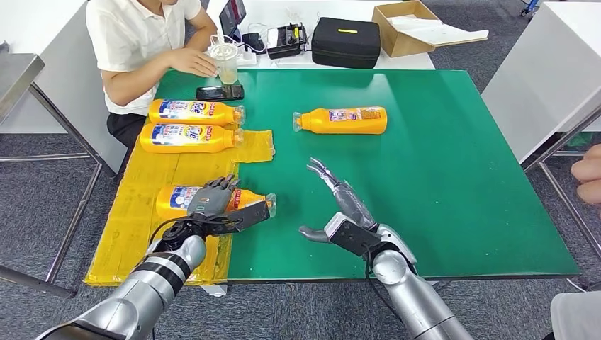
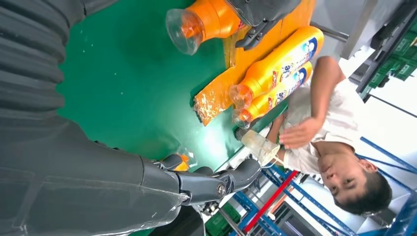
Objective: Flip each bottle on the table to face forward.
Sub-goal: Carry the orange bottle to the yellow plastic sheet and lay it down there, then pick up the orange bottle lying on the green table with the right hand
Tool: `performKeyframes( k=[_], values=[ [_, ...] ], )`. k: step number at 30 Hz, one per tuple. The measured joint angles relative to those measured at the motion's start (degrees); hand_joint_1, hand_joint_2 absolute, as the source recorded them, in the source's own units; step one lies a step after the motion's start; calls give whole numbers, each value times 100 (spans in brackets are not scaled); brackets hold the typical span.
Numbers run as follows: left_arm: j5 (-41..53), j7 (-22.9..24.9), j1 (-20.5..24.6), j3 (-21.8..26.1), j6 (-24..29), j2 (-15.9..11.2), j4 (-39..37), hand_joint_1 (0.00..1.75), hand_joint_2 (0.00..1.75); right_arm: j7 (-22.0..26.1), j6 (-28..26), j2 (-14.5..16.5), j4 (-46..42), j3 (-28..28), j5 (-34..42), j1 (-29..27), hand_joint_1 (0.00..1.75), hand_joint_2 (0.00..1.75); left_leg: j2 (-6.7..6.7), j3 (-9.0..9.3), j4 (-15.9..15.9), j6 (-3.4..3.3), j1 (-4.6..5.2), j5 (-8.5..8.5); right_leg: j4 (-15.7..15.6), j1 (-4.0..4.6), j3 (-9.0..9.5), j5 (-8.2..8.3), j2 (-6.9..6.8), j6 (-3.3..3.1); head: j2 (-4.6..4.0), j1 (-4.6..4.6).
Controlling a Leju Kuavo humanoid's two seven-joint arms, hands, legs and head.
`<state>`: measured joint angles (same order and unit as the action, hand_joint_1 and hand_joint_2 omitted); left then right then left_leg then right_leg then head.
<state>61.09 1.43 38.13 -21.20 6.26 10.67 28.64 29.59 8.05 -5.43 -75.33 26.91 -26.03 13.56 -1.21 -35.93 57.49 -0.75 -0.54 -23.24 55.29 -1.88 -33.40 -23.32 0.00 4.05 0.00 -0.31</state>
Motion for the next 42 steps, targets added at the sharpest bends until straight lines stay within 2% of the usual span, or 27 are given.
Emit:
performKeyframes(
  k=[8,17,21,28,32,35,38,42],
  values=[
    [-340,-358,107,39,-413,-28,-99,0,175,41,50,3,136,-76,49,71,0,175,-7,13,0,0,0,0,0,0,17,0,-8,0,0,-1],
    [-667,-712,-53,55,201,-19,23,0,175,83,24,3,234,-137,51,79,0,175,-5,17,1,-1,0,1,0,0,17,0,-7,0,0,0],
    [-646,-752,-236,42,619,18,322,0,0,86,-8,3,235,-159,33,51,0,175,-5,14,1,-1,0,1,-1,0,13,0,-7,0,0,-1],
    [-16,-584,-653,-213,1582,46,1125,0,0,119,-122,-3,230,-256,8,-84,0,175,-4,12,1,-1,0,0,-2,0,10,-1,-7,0,0,-1],
    [193,-519,-857,-388,1807,46,1491,0,175,131,-223,-19,208,-291,-65,-176,0,175,-1,12,0,-1,0,0,-2,0,9,0,-5,0,0,0],
    [467,-519,-1154,-531,2017,46,1944,0,175,72,-465,-143,95,-361,-314,-338,0,175,-6,12,1,-1,2,-1,-3,-1,9,-1,-8,1,0,-1],
    [754,-474,-1531,-709,2199,39,2502,0,175,-19,-743,-404,-72,-540,-592,-583,0,175,-10,5,1,-3,6,-3,-4,-3,8,-2,-11,1,0,0],
    [849,-422,-1852,-886,2197,8,3032,0,175,-85,-922,-702,-250,-846,-841,-859,0,175,-3,1,1,-5,9,-8,-7,-5,-1,-2,-8,1,0,-1]
  ],
)
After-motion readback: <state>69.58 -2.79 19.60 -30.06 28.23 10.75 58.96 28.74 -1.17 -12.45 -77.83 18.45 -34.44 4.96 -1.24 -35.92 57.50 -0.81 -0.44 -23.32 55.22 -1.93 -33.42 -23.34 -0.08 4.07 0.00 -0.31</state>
